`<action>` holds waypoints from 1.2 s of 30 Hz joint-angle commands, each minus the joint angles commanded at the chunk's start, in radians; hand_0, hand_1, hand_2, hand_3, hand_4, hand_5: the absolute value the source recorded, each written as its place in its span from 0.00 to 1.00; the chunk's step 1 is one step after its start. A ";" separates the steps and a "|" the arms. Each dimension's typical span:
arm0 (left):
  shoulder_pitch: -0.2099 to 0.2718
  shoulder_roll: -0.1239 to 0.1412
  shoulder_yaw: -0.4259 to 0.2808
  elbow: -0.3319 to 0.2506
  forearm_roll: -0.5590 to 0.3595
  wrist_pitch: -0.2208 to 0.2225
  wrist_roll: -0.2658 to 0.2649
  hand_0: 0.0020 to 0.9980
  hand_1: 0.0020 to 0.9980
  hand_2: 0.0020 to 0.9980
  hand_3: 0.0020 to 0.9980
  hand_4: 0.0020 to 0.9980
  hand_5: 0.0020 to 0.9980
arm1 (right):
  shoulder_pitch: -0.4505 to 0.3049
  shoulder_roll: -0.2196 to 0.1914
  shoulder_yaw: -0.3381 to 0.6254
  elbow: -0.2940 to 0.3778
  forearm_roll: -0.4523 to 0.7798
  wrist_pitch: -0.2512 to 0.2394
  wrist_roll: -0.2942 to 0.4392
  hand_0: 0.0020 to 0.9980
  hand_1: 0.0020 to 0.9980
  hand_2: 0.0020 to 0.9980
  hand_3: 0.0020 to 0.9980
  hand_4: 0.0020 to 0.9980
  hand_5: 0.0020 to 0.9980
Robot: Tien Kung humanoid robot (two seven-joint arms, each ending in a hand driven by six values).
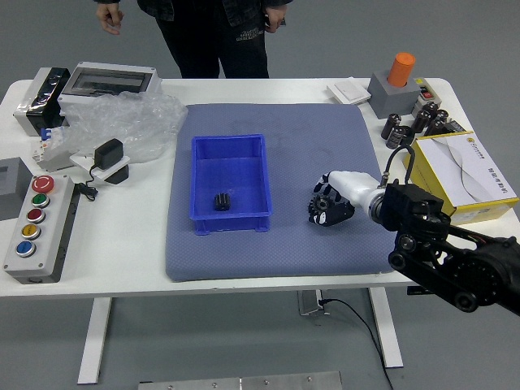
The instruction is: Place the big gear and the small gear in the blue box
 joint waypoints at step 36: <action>0.001 -0.003 0.008 0.000 -0.005 0.002 0.000 0.73 0.68 0.70 0.69 0.42 0.02 | -0.011 0.010 -0.037 0.011 -0.188 -0.022 0.005 0.63 0.49 0.50 0.59 0.68 0.33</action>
